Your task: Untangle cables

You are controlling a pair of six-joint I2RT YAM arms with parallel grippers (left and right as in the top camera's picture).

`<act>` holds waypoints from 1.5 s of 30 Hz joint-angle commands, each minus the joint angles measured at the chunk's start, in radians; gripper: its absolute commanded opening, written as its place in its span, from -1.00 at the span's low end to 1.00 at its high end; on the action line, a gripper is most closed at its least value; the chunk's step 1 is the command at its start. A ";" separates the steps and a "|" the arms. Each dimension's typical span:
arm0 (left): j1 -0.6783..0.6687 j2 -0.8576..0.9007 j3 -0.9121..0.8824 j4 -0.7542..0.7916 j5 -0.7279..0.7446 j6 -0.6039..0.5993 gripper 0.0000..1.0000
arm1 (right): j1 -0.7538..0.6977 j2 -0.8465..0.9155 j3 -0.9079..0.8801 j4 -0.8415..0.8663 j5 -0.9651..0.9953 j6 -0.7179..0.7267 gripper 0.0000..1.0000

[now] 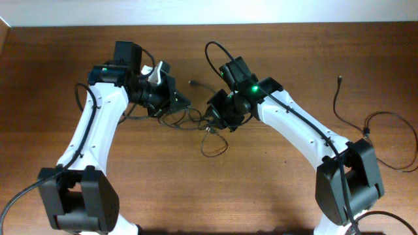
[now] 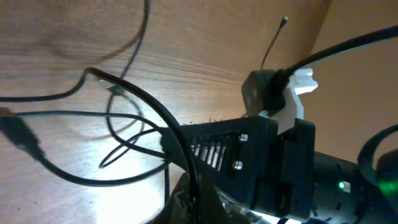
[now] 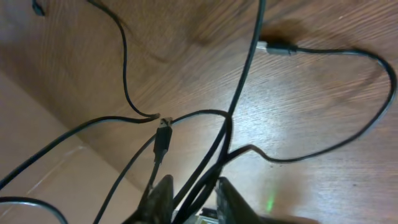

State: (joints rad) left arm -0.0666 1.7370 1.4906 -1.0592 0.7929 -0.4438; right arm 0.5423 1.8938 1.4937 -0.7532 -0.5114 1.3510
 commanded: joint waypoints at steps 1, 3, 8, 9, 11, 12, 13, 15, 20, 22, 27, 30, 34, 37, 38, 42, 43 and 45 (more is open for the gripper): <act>-0.003 -0.017 0.016 -0.003 -0.058 0.082 -1.00 | 0.006 0.013 -0.003 -0.009 0.039 -0.016 -0.70; -0.003 -0.017 0.016 -0.006 -0.057 0.102 -1.00 | 0.006 0.013 -0.003 -0.009 0.043 -0.016 -0.92; -0.003 -0.017 0.016 -0.008 -0.057 0.101 -1.00 | 0.006 0.013 -0.003 -0.009 0.040 -0.016 -0.74; -0.003 -0.017 0.016 -0.008 -0.057 0.101 -1.00 | 0.007 0.013 -0.003 -0.009 0.018 -0.016 -0.52; -0.004 -0.017 0.016 -0.009 -0.056 0.093 -1.00 | 0.007 0.013 -0.003 0.000 -0.028 -0.015 -0.47; -0.004 -0.017 0.016 -0.009 -0.053 0.090 -1.00 | 0.007 0.013 -0.003 0.010 -0.043 -0.015 -0.47; -0.004 -0.017 0.016 -0.009 -0.048 0.089 -1.00 | 0.007 0.013 -0.003 0.015 -0.060 -0.008 -0.48; -0.011 -0.017 0.016 -0.016 -0.048 0.089 -1.00 | 0.007 0.013 -0.003 0.018 -0.070 -0.008 -0.49; -0.058 -0.017 0.016 -0.019 -0.050 0.089 -1.00 | 0.007 0.013 -0.003 0.077 -0.159 -0.008 -0.56; -0.062 -0.017 0.016 -0.015 -0.050 0.089 -1.00 | 0.008 0.013 -0.003 0.060 -0.158 -0.009 -0.62; -0.062 -0.017 0.016 -0.004 -0.125 0.038 -1.00 | 0.008 0.013 -0.003 0.002 -0.158 -0.061 -0.67; -0.062 -0.017 0.016 0.003 -0.129 0.029 -1.00 | 0.006 0.013 -0.003 -0.018 -0.134 -0.061 -0.66; -0.062 -0.017 0.016 -0.013 -0.129 0.029 -1.00 | -0.021 0.013 -0.003 -0.022 -0.097 -0.061 -0.63; -0.062 -0.017 0.016 -0.019 -0.220 0.011 -1.00 | -0.033 0.013 -0.003 -0.031 -0.197 -0.233 -0.54; -0.062 -0.017 0.016 -0.020 -0.245 0.011 -1.00 | -0.043 0.013 -0.003 -0.035 -0.216 -0.266 -0.47; -0.065 -0.017 0.016 -0.030 -0.230 -0.001 -1.00 | -0.062 0.013 -0.003 -0.076 -0.237 -0.283 -0.46; -0.069 -0.017 0.016 -0.033 -0.229 -0.010 -1.00 | -0.053 0.013 -0.003 -0.078 -0.237 -0.282 -0.47; -0.071 -0.017 0.016 -0.034 -0.225 -0.016 -1.00 | -0.038 0.013 -0.003 -0.073 -0.237 -0.281 -0.47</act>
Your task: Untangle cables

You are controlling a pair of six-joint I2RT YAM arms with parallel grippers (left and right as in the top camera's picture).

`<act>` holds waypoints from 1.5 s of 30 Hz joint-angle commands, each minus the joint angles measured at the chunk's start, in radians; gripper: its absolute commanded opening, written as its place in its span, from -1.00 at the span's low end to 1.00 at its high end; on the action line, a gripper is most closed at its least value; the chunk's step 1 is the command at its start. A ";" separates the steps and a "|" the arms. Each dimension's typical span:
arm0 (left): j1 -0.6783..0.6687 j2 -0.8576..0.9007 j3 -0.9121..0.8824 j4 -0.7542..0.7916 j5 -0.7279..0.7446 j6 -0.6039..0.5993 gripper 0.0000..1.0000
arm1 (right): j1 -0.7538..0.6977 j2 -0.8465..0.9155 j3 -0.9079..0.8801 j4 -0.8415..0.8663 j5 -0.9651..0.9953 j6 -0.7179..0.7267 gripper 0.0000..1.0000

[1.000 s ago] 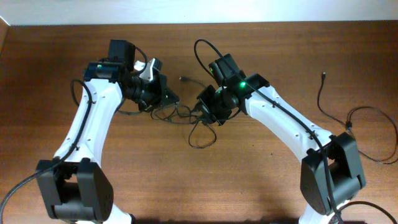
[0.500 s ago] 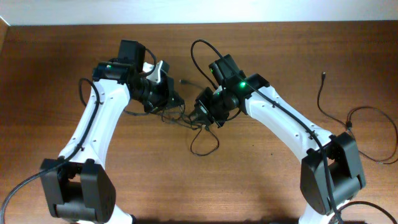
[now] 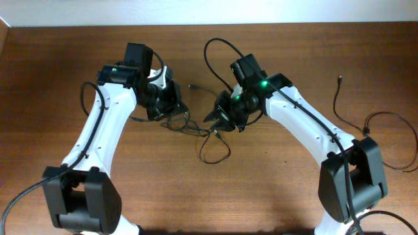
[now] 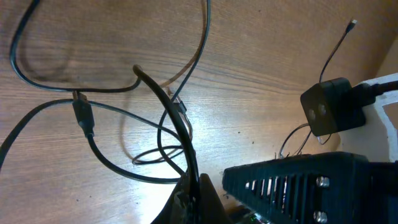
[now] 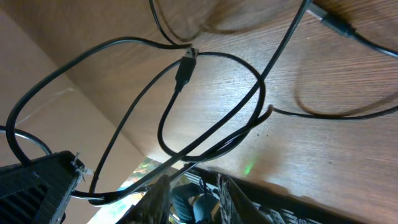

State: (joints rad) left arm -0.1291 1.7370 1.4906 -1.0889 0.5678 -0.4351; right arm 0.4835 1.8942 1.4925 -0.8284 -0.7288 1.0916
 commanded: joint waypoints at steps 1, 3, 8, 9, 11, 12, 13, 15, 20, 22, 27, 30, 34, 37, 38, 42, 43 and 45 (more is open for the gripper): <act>-0.008 -0.017 0.016 -0.005 0.017 -0.024 -1.00 | 0.027 0.012 -0.002 0.011 -0.020 -0.021 -0.49; -0.008 -0.017 0.016 -0.005 0.024 -0.025 -1.00 | 0.035 0.012 -0.002 0.013 -0.021 -0.013 -0.53; -0.008 -0.017 0.016 -0.005 0.024 -0.025 -1.00 | 0.061 0.012 -0.002 0.014 -0.019 -0.010 -0.55; -0.008 -0.017 0.016 -0.006 0.024 -0.025 -1.00 | 0.061 0.012 -0.002 0.017 -0.019 0.001 -0.55; -0.013 -0.017 0.016 -0.016 0.030 -0.024 -1.00 | 0.066 0.012 -0.002 0.029 -0.019 0.024 -0.55; -0.015 -0.017 0.016 -0.017 0.031 -0.024 -1.00 | 0.070 0.012 -0.002 0.033 -0.020 0.025 -0.55; -0.015 -0.017 0.016 -0.017 0.031 -0.024 -1.00 | 0.079 0.012 -0.002 0.033 -0.019 0.035 -0.55; -0.015 -0.017 0.016 -0.025 0.039 -0.024 -1.00 | 0.095 0.012 -0.002 0.037 0.026 0.051 -0.55; -0.015 -0.017 0.016 -0.062 0.039 -0.024 -1.00 | 0.108 0.012 -0.002 0.123 0.085 0.168 -0.55; -0.015 -0.017 0.016 -0.068 0.039 -0.024 -1.00 | 0.120 0.012 -0.002 0.145 0.087 0.209 -0.54; -0.015 -0.017 0.016 -0.068 0.046 -0.024 -1.00 | 0.166 0.012 -0.002 0.205 0.153 0.253 -0.55; -0.014 -0.017 0.016 -0.068 0.046 -0.024 -1.00 | 0.190 0.013 -0.002 0.200 0.264 0.252 -0.55; -0.014 -0.017 0.016 -0.067 0.047 -0.024 -1.00 | 0.208 0.013 -0.010 0.187 0.338 0.252 -0.53; -0.012 -0.017 0.016 -0.067 0.045 -0.024 -1.00 | 0.213 0.025 -0.044 0.190 0.347 0.265 -0.54; -0.012 -0.017 0.016 -0.064 0.045 -0.024 -1.00 | 0.213 0.029 -0.053 0.190 0.343 0.277 -0.53; -0.012 -0.017 0.016 -0.053 0.040 -0.024 -1.00 | 0.213 0.047 -0.096 0.212 0.343 0.287 -0.53; -0.012 -0.017 0.016 -0.048 0.037 -0.024 -1.00 | 0.213 0.053 -0.096 0.212 0.336 0.287 -0.52; -0.012 -0.017 0.016 -0.045 0.032 -0.024 -1.00 | 0.213 0.065 -0.096 0.212 0.310 0.287 -0.53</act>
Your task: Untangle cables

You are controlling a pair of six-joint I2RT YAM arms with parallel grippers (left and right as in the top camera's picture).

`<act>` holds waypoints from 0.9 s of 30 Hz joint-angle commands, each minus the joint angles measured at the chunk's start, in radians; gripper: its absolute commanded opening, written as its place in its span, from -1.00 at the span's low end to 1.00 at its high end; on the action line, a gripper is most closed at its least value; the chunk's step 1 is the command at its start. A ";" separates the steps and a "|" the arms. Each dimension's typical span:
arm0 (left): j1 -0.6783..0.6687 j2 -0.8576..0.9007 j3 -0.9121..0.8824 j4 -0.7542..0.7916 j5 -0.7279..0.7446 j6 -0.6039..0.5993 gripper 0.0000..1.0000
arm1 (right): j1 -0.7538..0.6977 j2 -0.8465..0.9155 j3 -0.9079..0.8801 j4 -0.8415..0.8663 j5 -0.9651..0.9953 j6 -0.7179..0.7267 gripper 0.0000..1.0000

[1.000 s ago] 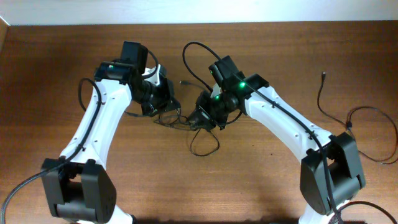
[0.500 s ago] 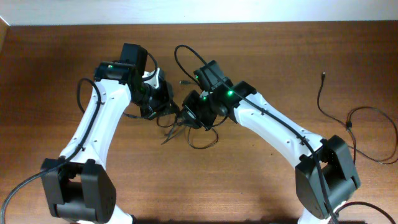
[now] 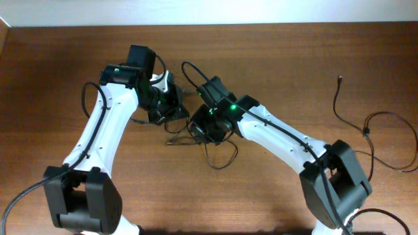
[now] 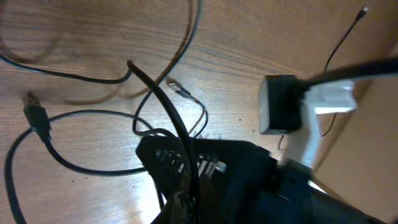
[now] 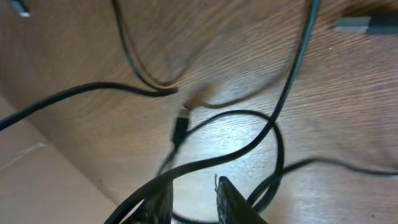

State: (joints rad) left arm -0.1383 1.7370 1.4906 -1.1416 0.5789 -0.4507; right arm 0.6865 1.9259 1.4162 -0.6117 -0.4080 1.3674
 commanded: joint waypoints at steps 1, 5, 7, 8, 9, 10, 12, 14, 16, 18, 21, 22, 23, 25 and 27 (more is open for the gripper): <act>-0.003 -0.017 0.016 0.007 -0.004 -0.008 -1.00 | 0.010 0.042 -0.019 -0.005 -0.038 0.011 -0.53; -0.003 -0.017 0.016 0.006 -0.181 -0.008 -1.00 | 0.007 0.047 -0.019 -0.043 -0.072 -0.109 -0.49; -0.003 -0.017 0.016 0.006 -0.227 0.000 -1.00 | 0.008 0.047 -0.019 -0.042 -0.097 -0.274 -0.62; -0.003 -0.017 0.016 0.006 -0.232 0.015 -1.00 | 0.008 0.047 -0.019 -0.042 -0.109 -0.360 -0.92; -0.003 -0.017 0.016 0.006 -0.233 0.024 -1.00 | 0.008 0.047 -0.019 -0.042 -0.112 -0.434 -0.92; -0.003 -0.017 0.016 0.006 -0.232 0.029 -1.00 | 0.008 0.047 -0.019 -0.042 -0.113 -0.483 -0.92; -0.003 -0.017 0.016 0.005 -0.232 0.029 -1.00 | 0.008 0.047 -0.019 -0.035 -0.146 -0.603 -0.79; -0.003 -0.017 0.016 -0.001 -0.232 0.029 -1.00 | 0.008 0.047 -0.019 -0.023 -0.146 -0.636 -0.75; -0.003 -0.017 0.016 -0.005 -0.232 0.029 -1.00 | 0.008 0.047 -0.019 0.009 -0.185 -0.636 -0.66; -0.003 -0.017 0.015 -0.011 -0.236 0.029 -1.00 | 0.008 0.047 -0.019 0.040 -0.187 -0.635 -0.56; -0.003 -0.010 0.014 -0.018 -0.236 0.037 -1.00 | 0.008 0.047 -0.019 0.053 -0.187 -0.635 -0.50; -0.003 -0.003 0.012 -0.020 -0.236 0.037 -1.00 | 0.008 0.050 -0.019 0.058 -0.187 -0.635 -0.51; -0.003 0.002 0.001 -0.018 -0.237 0.037 -1.00 | 0.008 0.052 -0.019 0.061 -0.188 -0.635 -0.51; -0.003 0.003 -0.033 0.000 -0.253 0.037 -1.00 | 0.014 0.061 -0.019 0.081 -0.233 -0.668 -0.46; -0.003 0.004 -0.049 0.000 -0.290 0.037 -1.00 | 0.026 0.061 -0.019 0.090 -0.242 -0.711 -0.44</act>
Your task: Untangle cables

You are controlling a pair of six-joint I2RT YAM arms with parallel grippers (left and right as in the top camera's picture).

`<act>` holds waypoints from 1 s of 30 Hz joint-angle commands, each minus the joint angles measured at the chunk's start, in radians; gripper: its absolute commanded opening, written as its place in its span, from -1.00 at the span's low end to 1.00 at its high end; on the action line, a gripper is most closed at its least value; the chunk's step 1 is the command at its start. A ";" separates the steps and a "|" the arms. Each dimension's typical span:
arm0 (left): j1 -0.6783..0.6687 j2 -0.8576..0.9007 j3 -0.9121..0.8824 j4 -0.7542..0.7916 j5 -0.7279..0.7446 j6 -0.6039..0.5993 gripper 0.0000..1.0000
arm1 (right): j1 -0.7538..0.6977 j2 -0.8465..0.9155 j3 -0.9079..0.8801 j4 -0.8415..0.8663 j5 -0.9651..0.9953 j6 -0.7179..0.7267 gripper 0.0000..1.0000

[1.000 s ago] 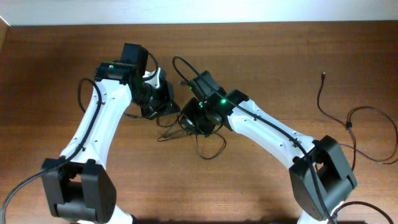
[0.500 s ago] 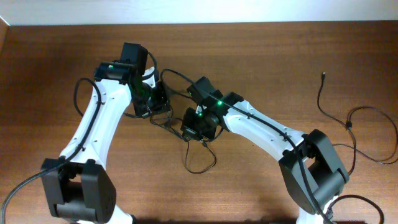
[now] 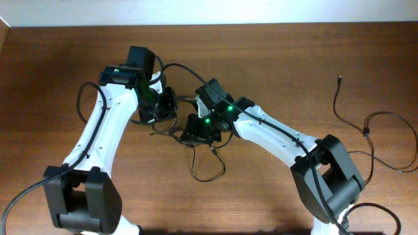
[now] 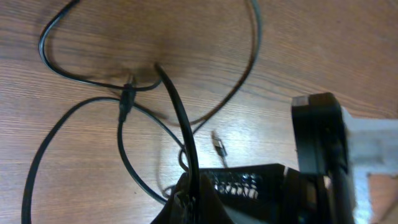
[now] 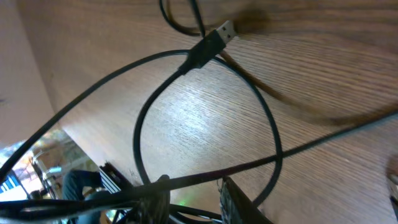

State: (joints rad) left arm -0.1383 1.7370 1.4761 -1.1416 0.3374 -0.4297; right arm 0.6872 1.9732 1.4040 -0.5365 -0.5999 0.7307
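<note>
Black cables (image 3: 208, 171) lie knotted mid-table between both arms. My left gripper (image 3: 166, 115) sits at the knot's left side; in the left wrist view the left gripper (image 4: 194, 188) is shut on a thick black cable (image 4: 180, 118) that rises from its fingers. A thinner cable with a plug (image 4: 126, 99) loops beside it. My right gripper (image 3: 188, 136) is close to the right of the left one. In the right wrist view the right gripper (image 5: 196, 198) has its fingers apart; a taut cable (image 5: 292, 155) crosses them. A USB plug (image 5: 210, 40) lies above.
A separate thin black cable (image 3: 366, 130) snakes along the table's right side, its end near the far edge (image 3: 340, 79). The right wrist's black body (image 4: 320, 146) crowds the left wrist view. Bare brown wood (image 3: 59, 72) lies at the left.
My right gripper moved further left and lower, now almost against the left gripper. The loose loop below the knot shifted left. The left gripper still pinches its cable.
At first both grippers faced each other over the knot, the left shut on a cable. The two then stood a bit wider apart with the cables stretched between them. After that the right arm reached left across the knot, and now it sits beside the left gripper.
</note>
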 commanded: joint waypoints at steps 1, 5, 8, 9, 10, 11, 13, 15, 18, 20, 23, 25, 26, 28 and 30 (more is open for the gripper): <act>-0.003 0.004 -0.039 0.000 -0.050 0.016 -1.00 | 0.026 0.014 -0.007 0.014 -0.046 -0.084 -0.44; -0.003 0.013 -0.092 0.024 -0.050 0.015 -1.00 | 0.028 0.022 -0.007 0.015 -0.040 -0.099 -0.45; 0.022 0.035 -0.098 0.030 -0.033 0.016 -1.00 | 0.024 0.037 -0.007 0.019 -0.045 -0.100 -0.45; 0.042 0.039 -0.098 0.029 0.006 0.018 -1.00 | 0.021 0.038 -0.007 0.027 -0.057 -0.100 -0.45; 0.071 0.042 -0.098 0.026 0.074 0.050 -1.00 | 0.017 0.037 -0.007 0.046 -0.096 -0.126 -0.45; 0.101 0.042 -0.098 0.018 0.114 0.080 -1.00 | 0.008 0.037 -0.007 0.051 -0.108 -0.132 -0.44; 0.139 0.045 -0.099 -0.004 0.113 0.095 -1.00 | 0.004 0.037 -0.007 0.052 -0.108 -0.133 -0.42; 0.161 0.064 -0.110 -0.018 0.119 0.122 -1.00 | 0.007 0.037 -0.007 0.056 -0.108 -0.153 -0.39; 0.161 0.110 -0.152 -0.006 0.151 0.122 -1.00 | 0.007 0.038 -0.007 0.053 -0.108 -0.178 -0.39; 0.161 0.141 -0.183 0.013 0.164 0.127 -1.00 | 0.007 0.038 -0.007 0.042 -0.108 -0.178 -0.38; 0.161 0.175 -0.187 0.023 0.164 0.133 -1.00 | 0.007 0.038 -0.007 0.009 -0.107 -0.212 -0.38; 0.161 0.180 -0.187 0.047 0.149 0.133 -1.00 | 0.008 0.038 -0.007 -0.018 -0.107 -0.256 -0.38; 0.161 0.180 -0.187 0.051 0.117 0.132 -1.00 | 0.007 0.038 -0.007 -0.021 -0.089 -0.267 -0.32; 0.161 0.180 -0.187 0.048 0.100 0.132 -1.00 | 0.000 0.038 -0.007 -0.022 -0.070 -0.269 0.83; 0.161 0.180 -0.188 0.050 0.100 0.132 -1.00 | -0.016 0.038 -0.007 0.001 -0.258 -0.440 0.49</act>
State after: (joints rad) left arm 0.0212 1.9022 1.2938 -1.0946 0.4549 -0.3130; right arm 0.6876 2.0079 1.4040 -0.5480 -0.7136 0.4561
